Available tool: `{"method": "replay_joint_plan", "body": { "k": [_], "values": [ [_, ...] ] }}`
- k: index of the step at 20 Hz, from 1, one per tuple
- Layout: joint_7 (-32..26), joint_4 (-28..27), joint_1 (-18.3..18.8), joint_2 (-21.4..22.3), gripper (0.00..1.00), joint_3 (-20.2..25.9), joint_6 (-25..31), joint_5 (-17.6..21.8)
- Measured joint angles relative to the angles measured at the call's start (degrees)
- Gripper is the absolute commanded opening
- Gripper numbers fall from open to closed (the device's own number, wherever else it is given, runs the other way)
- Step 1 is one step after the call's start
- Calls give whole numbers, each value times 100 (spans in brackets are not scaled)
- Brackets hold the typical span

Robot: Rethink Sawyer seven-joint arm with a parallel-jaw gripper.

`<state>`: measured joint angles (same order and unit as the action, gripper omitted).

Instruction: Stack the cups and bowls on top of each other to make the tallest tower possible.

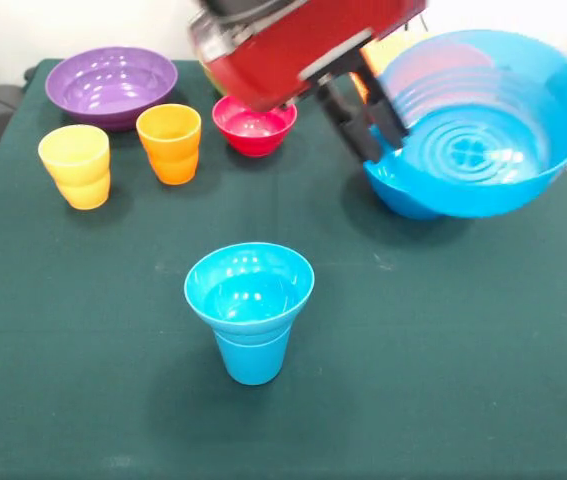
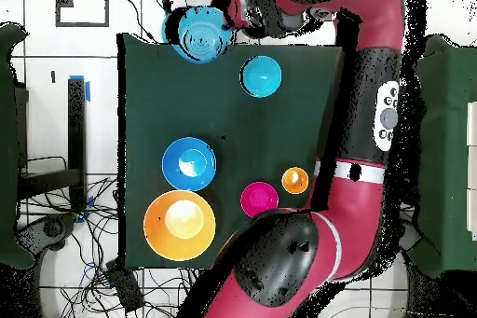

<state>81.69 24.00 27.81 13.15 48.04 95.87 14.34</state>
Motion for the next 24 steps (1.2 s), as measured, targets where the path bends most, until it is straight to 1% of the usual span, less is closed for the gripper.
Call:
{"method": "replay_joint_plan", "body": {
  "k": [1,3,4,5,7,8,10,11,12,14,15,16,17,18,21,23,24],
  "values": [
    [-54,-59,30,-39,0,116,74,129],
    [-230,-218,124,-148,0,496,290,551],
    [-451,-372,238,-254,0,953,529,1071],
    [-550,-429,286,-293,0,1148,625,1300],
    [-834,-588,422,-395,0,1715,896,1978],
    [-883,-613,447,-411,0,1824,943,2108],
    [-1159,-756,568,-490,0,2385,1201,2795],
    [-1332,-844,638,-534,0,2737,1357,3231],
    [-1447,-902,685,-563,0,2975,1462,3524],
    [-1750,-1043,796,-631,0,3584,1715,4263],
    [-1843,-1087,827,-648,0,3765,1786,4494],
    [-2058,-1176,893,-685,0,4182,1948,4991],
    [-2149,-1212,921,-698,0,4357,2017,5201],
    [-2387,-1300,984,-728,0,4806,2187,5729],
    [-2785,-1410,1088,-752,0,5578,2470,6579],
    [-2931,-1449,1122,-751,0,5910,2597,6905],
    [-3098,-1493,1155,-750,0,6346,2753,7284]
  ]
}}
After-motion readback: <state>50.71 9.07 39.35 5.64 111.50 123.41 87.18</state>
